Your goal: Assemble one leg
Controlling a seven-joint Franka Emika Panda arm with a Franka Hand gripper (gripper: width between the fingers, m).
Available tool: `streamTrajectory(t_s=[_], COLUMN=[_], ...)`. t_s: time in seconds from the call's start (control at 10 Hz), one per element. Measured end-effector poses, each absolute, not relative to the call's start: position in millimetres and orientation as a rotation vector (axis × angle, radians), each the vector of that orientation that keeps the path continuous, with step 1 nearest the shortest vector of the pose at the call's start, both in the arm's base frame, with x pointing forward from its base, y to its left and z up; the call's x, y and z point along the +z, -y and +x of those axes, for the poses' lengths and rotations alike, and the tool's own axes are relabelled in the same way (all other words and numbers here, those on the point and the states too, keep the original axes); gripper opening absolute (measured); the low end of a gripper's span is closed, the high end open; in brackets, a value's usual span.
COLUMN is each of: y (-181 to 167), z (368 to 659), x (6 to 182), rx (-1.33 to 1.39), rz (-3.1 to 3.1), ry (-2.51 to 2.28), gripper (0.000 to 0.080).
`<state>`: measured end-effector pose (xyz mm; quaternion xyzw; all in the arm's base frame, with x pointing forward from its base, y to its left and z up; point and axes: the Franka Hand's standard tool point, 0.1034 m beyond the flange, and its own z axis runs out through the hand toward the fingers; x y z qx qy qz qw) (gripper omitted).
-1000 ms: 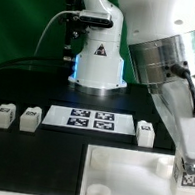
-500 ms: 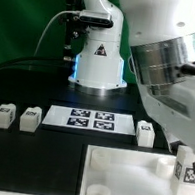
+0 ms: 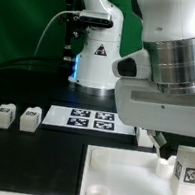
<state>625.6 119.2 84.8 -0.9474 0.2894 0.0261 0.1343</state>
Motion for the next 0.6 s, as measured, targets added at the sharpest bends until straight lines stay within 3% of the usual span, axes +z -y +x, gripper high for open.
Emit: streamTrajectory(t_s=[0.2,0.3,0.4,0.5,0.6], y=[-120.1,-120.2,-120.3,-120.6,-117.3], z=[624.7,624.7,624.6,624.6,624.5], x=[82.1,82.1,82.0,82.0,81.3], rx=[0.007,0.013,0.013,0.016,0.033], rz=[-2.924,-2.911,-2.911,-2.905,-2.877], ry=[-0.377,-0.427,-0.426,-0.457,-0.622], gripper=[0.0649,0.0538,0.0538,0.0401,0.0401])
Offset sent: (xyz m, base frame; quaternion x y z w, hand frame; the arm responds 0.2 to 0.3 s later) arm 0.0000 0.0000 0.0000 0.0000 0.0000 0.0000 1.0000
